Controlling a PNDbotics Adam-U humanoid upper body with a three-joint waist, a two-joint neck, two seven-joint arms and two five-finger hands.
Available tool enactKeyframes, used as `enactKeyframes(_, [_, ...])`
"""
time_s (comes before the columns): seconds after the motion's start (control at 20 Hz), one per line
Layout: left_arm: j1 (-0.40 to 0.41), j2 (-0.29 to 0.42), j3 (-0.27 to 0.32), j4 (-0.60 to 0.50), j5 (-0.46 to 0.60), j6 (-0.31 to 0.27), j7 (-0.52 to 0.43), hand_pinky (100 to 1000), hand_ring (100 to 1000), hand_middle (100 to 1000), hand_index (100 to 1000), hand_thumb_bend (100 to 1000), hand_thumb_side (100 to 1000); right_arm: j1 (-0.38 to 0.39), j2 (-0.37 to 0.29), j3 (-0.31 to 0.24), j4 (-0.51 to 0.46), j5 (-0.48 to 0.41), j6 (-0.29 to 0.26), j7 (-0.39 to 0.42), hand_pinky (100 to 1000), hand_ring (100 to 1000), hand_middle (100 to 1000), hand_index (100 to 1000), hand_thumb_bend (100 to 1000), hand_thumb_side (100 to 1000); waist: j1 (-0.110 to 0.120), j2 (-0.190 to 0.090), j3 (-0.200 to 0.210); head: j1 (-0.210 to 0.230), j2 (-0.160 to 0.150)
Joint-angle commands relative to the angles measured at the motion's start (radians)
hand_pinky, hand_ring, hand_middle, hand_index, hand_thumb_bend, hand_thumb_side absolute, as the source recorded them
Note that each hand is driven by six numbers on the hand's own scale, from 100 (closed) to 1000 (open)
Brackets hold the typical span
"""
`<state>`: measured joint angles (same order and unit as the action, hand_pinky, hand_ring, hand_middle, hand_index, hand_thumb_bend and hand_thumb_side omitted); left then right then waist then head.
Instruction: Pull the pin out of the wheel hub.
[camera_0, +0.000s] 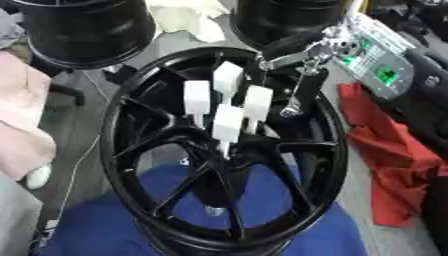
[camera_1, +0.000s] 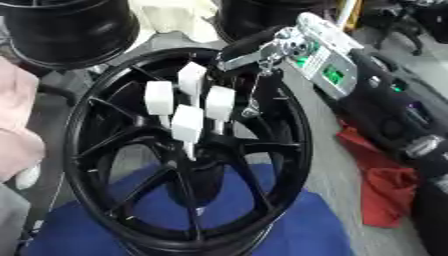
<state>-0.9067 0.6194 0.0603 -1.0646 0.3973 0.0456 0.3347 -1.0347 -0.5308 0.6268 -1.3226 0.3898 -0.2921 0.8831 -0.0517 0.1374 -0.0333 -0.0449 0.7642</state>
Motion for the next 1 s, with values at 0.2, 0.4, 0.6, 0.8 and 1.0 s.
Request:
enactKeyframes(0.2, [-0.023, 0.029, 0.01, -0.014, 0.007, -0.001, 0.003, 777, 686, 713, 837, 192, 832, -0.021, -0.012, -0.009, -0.017, -0.008, -0.019, 0.024, 854, 794, 687, 777, 300, 100, 0.003, -0.016, 0.002, 0.005, 0.006])
enactKeyframes(0.4, [-0.024, 0.028, 0.009, -0.016, 0.007, 0.0, 0.002, 778, 686, 713, 837, 192, 832, -0.021, -0.013, -0.014, -0.015, -0.001, -0.016, 0.024, 848, 780, 651, 743, 283, 100, 0.003, -0.016, 0.003, 0.007, 0.006])
enactKeyframes(0.6, [-0.023, 0.029, 0.009, -0.017, 0.005, 0.001, 0.001, 778, 686, 713, 837, 192, 832, -0.02, -0.011, -0.023, -0.011, -0.003, -0.007, 0.024, 837, 745, 583, 672, 199, 100, 0.002, -0.016, 0.004, 0.008, 0.006])
enactKeyframes(0.8, [-0.023, 0.029, 0.008, -0.019, 0.004, 0.002, -0.001, 779, 685, 714, 837, 192, 832, -0.022, -0.01, -0.031, -0.012, -0.008, 0.007, 0.024, 831, 726, 552, 638, 123, 100, 0.002, -0.015, 0.004, 0.006, 0.006])
enactKeyframes(1.0, [-0.022, 0.029, 0.008, -0.022, 0.003, 0.002, -0.002, 779, 685, 714, 837, 192, 833, -0.023, -0.008, -0.039, -0.01, -0.013, 0.02, 0.024, 823, 696, 519, 599, 100, 100, 0.002, -0.015, 0.004, 0.007, 0.006])
